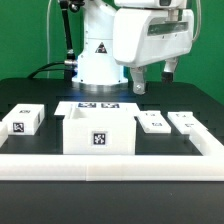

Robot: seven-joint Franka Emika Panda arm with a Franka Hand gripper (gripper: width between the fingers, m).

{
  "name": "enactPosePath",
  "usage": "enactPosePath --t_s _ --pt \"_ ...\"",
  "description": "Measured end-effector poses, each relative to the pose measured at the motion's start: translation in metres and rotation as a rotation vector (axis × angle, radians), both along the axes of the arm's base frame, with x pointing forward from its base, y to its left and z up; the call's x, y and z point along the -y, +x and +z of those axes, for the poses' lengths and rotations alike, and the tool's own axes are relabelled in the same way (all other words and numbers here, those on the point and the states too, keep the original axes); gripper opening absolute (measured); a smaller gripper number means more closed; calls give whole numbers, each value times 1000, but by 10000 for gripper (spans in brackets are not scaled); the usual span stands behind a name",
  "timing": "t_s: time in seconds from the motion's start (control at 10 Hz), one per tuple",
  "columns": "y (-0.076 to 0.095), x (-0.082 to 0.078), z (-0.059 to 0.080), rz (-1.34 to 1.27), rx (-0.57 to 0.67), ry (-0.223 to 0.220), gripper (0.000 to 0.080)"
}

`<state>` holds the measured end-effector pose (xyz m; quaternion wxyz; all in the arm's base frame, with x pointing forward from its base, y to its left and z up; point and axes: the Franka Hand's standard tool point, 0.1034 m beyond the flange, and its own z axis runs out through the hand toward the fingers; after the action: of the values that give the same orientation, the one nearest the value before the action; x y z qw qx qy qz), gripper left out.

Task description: Assemble cabinet

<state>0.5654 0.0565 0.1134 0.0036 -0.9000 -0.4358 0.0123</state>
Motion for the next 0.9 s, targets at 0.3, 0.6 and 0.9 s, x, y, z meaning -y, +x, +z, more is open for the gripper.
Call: enactPosePath --t_s 0.3,0.6,0.9 --pt "0 0 0 0 0 0 798" --pt "0 0 0 0 0 0 798" --pt "-3 13 -5 103 13 3 798"
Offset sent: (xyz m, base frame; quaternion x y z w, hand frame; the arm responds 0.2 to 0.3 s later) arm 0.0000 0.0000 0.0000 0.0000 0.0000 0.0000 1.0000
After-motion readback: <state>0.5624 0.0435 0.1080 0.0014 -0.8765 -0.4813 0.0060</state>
